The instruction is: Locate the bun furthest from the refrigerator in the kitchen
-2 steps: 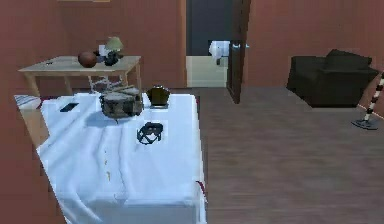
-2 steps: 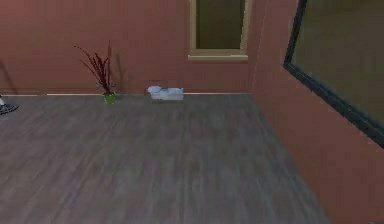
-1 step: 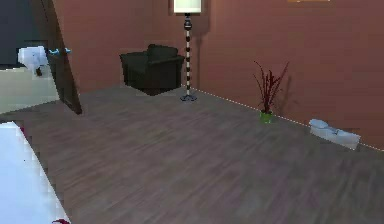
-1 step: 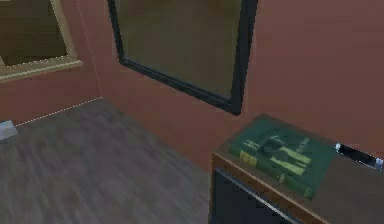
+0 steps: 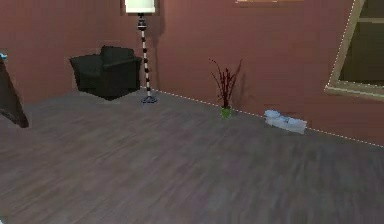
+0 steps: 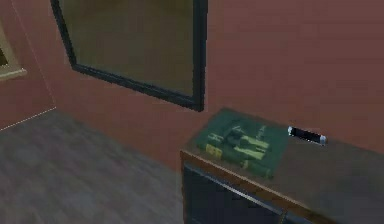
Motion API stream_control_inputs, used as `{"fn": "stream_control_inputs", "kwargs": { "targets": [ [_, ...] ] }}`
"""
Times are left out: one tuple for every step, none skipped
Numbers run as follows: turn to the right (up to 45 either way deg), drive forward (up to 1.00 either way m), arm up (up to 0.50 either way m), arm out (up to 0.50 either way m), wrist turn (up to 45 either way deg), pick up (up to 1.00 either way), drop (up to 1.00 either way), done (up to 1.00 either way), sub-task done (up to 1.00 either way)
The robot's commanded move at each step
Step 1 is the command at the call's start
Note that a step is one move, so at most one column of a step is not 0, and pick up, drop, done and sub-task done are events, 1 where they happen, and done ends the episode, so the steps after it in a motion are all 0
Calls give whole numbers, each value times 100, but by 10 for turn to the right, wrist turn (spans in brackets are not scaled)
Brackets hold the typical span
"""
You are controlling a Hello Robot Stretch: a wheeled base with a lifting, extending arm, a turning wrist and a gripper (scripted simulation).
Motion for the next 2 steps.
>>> {"fn": "stream_control_inputs", "kwargs": {
  "targets": [
    [0,65,0,0,0,0,0,0,0],
    [-450,0,0,0,0,0,0,0,0]
  ]
}}
